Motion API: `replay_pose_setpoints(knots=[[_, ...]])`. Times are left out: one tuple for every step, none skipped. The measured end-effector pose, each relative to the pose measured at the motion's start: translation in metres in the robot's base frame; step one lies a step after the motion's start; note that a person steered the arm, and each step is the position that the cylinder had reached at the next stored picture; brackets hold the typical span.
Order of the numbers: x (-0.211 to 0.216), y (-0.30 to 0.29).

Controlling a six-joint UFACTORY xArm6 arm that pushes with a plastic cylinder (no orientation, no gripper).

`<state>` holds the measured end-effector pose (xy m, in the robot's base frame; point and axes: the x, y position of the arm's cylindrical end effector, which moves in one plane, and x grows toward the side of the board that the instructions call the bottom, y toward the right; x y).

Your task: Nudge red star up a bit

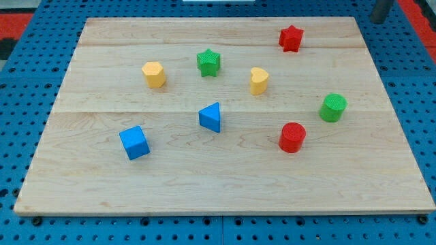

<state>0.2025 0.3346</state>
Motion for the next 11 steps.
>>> replay_pose_setpoints(knots=[[0.0, 0.0], [0.0, 0.0], [-0.002, 0.0], [-0.002, 0.0], [-0.002, 0.0], [-0.001, -0.008], [0.008, -0.007], [0.042, 0.006], [0.055, 0.008], [0.101, 0.009], [0.13, 0.009]])
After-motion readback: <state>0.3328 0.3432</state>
